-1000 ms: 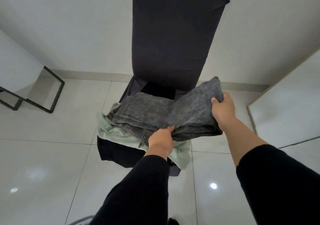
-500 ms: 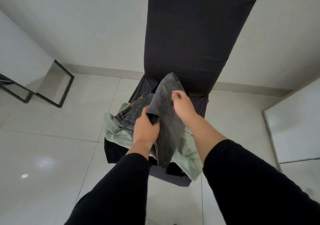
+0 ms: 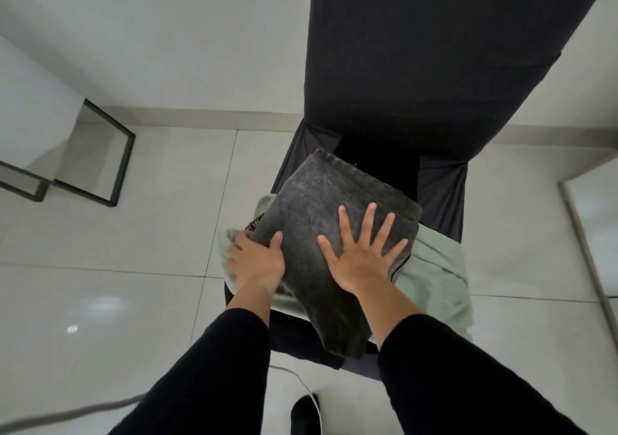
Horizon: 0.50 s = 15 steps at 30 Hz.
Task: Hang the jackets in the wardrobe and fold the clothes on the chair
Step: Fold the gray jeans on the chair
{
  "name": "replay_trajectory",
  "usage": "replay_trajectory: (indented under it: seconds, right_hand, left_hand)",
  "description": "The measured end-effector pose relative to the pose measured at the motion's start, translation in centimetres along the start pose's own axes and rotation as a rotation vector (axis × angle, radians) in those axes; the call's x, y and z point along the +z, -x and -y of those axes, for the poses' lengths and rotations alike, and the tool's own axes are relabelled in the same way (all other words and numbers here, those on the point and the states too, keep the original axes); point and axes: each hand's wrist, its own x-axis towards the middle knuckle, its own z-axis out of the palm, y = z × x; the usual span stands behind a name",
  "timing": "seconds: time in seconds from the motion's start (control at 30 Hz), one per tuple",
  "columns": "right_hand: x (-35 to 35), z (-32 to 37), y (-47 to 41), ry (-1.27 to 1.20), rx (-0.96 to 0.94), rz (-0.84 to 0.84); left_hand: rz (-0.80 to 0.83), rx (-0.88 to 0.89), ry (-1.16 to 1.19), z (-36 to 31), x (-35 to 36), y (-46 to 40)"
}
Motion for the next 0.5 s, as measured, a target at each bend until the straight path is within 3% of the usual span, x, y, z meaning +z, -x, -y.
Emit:
replay_trajectory:
  seconds: [0.17, 0.23, 0.3, 0.4, 0.5]
  right_hand:
    - [0.0, 0.2, -1.6, -0.004, -0.006, 0.051]
    - [0.1, -0.2, -0.8, -0.048, -0.026, -0.027]
    - [1.4, -0.6, 1.1, -0.143, -0.012, -0.216]
    - [2.7, -0.4, 4.8, -0.38, 0.246, -0.504]
    - [1.9, -0.7, 5.8, -0.717, 0.579, -0.449]
  left_hand:
    - [0.083, -0.16, 0.312, -1.2, -0.3, -2.5]
    - [0.184, -0.226, 0.401, -1.8, -1.0, -2.8]
    - [0.26, -0.22, 0.427, -2.2, -1.6, -2.6]
    - [0.317, -0.157, 0.38, -3.2, -2.8, -1.5]
    - [0.29, -0.084, 0.385, -3.6, -3.5, -1.0]
